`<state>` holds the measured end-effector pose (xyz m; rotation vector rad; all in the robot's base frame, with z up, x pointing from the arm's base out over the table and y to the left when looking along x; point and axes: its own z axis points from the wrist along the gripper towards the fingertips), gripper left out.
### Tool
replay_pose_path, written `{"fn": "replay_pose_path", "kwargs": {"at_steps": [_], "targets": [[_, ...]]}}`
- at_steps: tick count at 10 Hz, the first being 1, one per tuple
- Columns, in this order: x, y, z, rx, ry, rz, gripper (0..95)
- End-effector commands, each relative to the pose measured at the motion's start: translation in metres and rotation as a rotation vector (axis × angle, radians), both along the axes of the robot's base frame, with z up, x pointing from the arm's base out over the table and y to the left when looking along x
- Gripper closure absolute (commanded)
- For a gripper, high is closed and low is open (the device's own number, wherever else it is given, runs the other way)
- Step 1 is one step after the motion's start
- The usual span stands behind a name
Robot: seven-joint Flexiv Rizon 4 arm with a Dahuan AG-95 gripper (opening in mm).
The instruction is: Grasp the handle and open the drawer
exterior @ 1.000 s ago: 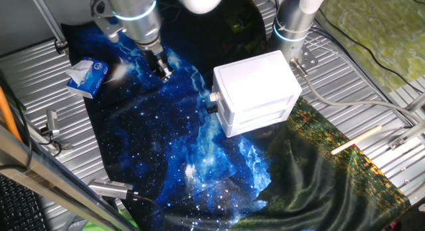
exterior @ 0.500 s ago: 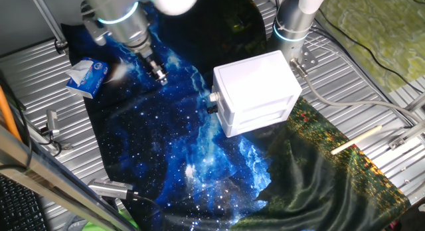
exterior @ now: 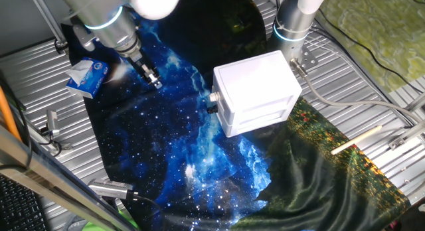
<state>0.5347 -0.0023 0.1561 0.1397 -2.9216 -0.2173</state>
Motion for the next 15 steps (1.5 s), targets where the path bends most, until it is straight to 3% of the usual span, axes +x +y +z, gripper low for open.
{"fn": "replay_pose_path", "kwargs": {"at_steps": [1,4,6,8,9,10,13,15], "targets": [[0.028,0.001,0.003,0.007,0.038,-0.045,95.0],[0.06,0.006,-0.005,0.008,0.05,-0.084,95.0],[0.063,0.026,-0.019,0.021,0.062,-0.134,95.0],[0.054,0.055,-0.03,0.012,0.076,-0.156,95.0],[0.052,0.059,-0.031,0.01,0.08,-0.159,95.0],[0.038,0.075,-0.038,0.005,0.084,-0.163,95.0],[0.014,0.082,-0.048,0.027,0.085,-0.141,95.0],[0.005,0.079,-0.06,0.045,0.096,-0.142,95.0]]}}
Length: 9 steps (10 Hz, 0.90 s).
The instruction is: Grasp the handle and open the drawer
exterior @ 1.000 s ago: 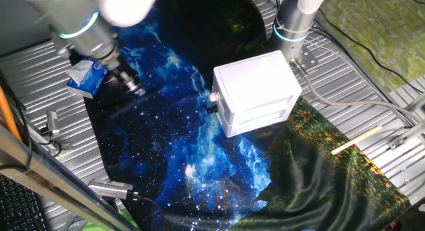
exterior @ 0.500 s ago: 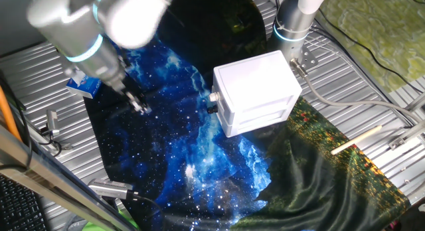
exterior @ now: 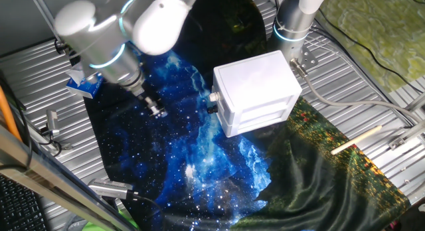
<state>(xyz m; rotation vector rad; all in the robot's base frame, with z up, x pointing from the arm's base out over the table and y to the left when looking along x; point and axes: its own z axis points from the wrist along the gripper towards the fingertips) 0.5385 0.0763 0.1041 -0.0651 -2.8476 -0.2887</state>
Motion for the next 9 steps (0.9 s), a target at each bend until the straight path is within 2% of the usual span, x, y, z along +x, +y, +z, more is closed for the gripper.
{"fn": "replay_pose_path", "kwargs": {"at_steps": [1,2,9], "targets": [[-0.0024,0.0004,-0.0176,0.014,0.011,-0.004,95.0],[-0.0067,0.0004,-0.0245,0.025,0.005,-0.012,95.0],[-0.0078,0.0,-0.0256,-0.004,0.003,-0.032,95.0]]}}
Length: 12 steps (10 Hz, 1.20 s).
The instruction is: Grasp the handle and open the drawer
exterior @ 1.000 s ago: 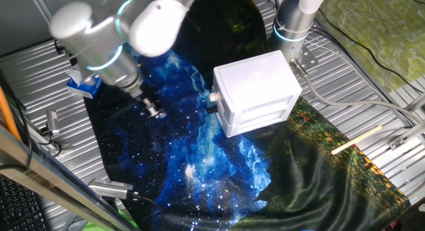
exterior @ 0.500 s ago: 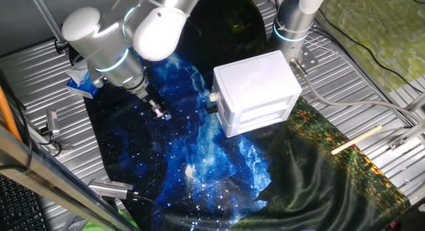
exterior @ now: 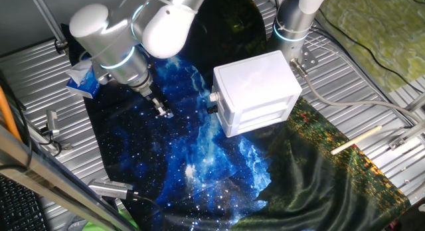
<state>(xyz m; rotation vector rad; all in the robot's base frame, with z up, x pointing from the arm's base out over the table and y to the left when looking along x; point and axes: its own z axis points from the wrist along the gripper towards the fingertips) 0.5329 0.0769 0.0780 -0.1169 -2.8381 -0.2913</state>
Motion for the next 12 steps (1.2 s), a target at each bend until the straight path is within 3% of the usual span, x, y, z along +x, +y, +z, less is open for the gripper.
{"fn": "replay_pose_path", "kwargs": {"at_steps": [1,6,8,10,12], "targets": [[-0.0022,-0.0006,0.0005,0.0,-0.014,0.007,95.0],[-0.0022,-0.0006,0.0005,-0.02,-0.015,-0.031,95.0],[-0.0022,-0.0006,0.0005,-0.008,-0.008,-0.025,95.0],[-0.0022,-0.0006,0.0005,0.006,0.042,0.009,95.0],[-0.0022,-0.0006,0.0005,0.017,0.066,0.021,95.0]]}}
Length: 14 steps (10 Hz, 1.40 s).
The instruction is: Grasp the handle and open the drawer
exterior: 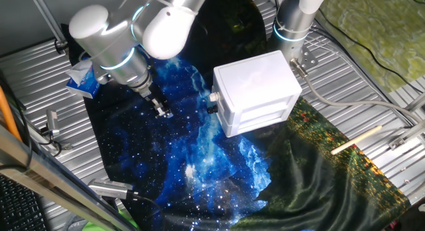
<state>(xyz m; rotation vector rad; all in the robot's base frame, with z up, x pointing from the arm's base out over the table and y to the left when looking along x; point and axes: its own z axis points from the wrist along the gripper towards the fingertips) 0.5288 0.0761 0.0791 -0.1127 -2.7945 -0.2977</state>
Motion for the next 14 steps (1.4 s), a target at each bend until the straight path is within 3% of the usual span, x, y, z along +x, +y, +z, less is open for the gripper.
{"fn": "replay_pose_path", "kwargs": {"at_steps": [1,9,14], "targets": [[0.002,0.0002,-0.0006,0.015,0.025,0.021,95.0],[0.002,0.0002,-0.0006,0.04,0.063,0.006,95.0],[0.002,0.0002,-0.0006,0.041,0.067,0.004,95.0]]}}
